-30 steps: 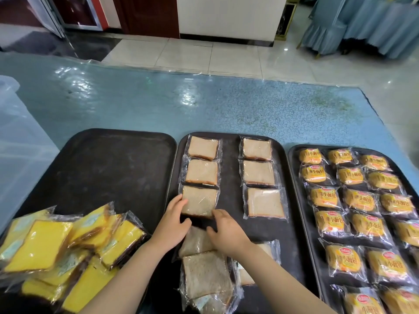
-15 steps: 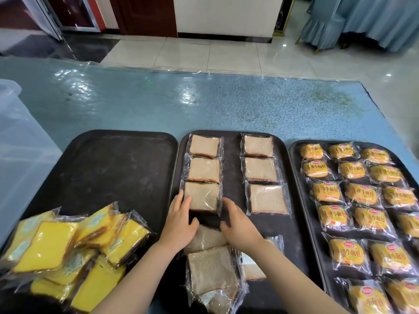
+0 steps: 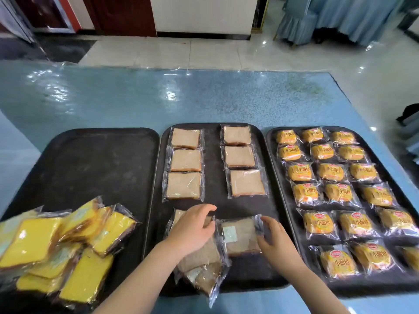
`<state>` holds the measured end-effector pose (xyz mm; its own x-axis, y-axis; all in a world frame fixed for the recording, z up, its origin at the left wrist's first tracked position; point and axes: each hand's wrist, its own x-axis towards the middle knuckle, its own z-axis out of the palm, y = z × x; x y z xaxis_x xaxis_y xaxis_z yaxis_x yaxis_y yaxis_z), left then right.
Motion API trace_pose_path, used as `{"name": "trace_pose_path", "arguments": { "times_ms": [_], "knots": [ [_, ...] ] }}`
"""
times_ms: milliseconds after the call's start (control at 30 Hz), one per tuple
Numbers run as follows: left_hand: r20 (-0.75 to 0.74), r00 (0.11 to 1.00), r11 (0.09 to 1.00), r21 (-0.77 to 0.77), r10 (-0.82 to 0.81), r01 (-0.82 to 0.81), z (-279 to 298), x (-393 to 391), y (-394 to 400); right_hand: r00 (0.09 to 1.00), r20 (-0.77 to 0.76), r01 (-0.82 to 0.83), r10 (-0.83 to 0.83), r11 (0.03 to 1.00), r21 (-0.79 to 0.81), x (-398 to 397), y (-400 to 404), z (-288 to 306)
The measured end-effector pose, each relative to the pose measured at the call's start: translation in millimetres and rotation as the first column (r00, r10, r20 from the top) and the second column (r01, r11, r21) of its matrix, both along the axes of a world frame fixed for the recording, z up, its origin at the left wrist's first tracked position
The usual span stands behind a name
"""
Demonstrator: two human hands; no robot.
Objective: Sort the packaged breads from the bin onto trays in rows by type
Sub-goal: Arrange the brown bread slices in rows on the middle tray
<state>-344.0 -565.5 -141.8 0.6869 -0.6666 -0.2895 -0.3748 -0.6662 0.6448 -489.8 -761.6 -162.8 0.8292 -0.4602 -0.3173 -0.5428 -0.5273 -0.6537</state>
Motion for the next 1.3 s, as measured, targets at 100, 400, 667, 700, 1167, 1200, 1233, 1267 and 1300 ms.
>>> {"name": "trace_pose_path", "arguments": {
  "times_ms": [100,400,667,700,1167,1200,1233,1267,1300],
  "knots": [
    [0.06,0.992,0.991,0.087,-0.112,0.106,0.7,-11.6,-20.8,0.998,-0.026,0.057,-0.057,0.998,0.01,-14.0,0.5,-6.5],
    [0.21,0.938,0.88,0.447,-0.277,0.16,-22.2,-18.4,-61.8,0.966,-0.12,0.245,-0.229,0.959,0.139,-11.7,-7.6,-22.1],
    [0.241,0.929,0.865,0.482,-0.281,0.137,-28.7,-21.9,-69.8,0.977,-0.201,0.102,-0.07,0.983,0.154,-3.0,-9.3,-24.7],
    [0.248,0.93,0.877,0.463,-0.271,0.132,-28.9,-22.6,-69.3,0.978,-0.202,0.089,-0.056,0.983,0.158,-3.2,-9.2,-24.3],
    [0.036,0.998,0.999,-0.011,0.042,-0.042,-0.6,-31.0,-55.6,0.968,0.068,0.207,-0.243,0.919,0.335,-20.0,-25.9,-1.2],
    [0.014,0.997,0.997,-0.021,0.07,-0.069,-0.4,-30.3,-55.0,0.959,0.098,0.218,-0.267,0.911,0.35,-20.4,-27.2,1.4],
    [-0.019,0.995,0.994,-0.029,0.101,-0.101,-0.2,-30.2,-54.3,0.953,0.126,0.217,-0.274,0.913,0.345,-20.5,-28.2,3.6],
    [-0.075,0.988,0.989,-0.035,0.139,-0.141,0.5,-31.0,-53.9,0.951,0.149,0.211,-0.271,0.92,0.331,-20.5,-29.2,5.1],
    [-0.16,0.97,0.981,-0.039,0.181,-0.19,1.1,-32.3,-53.3,0.95,0.168,0.201,-0.264,0.926,0.32,-20.7,-29.8,5.9]
  ]
}}
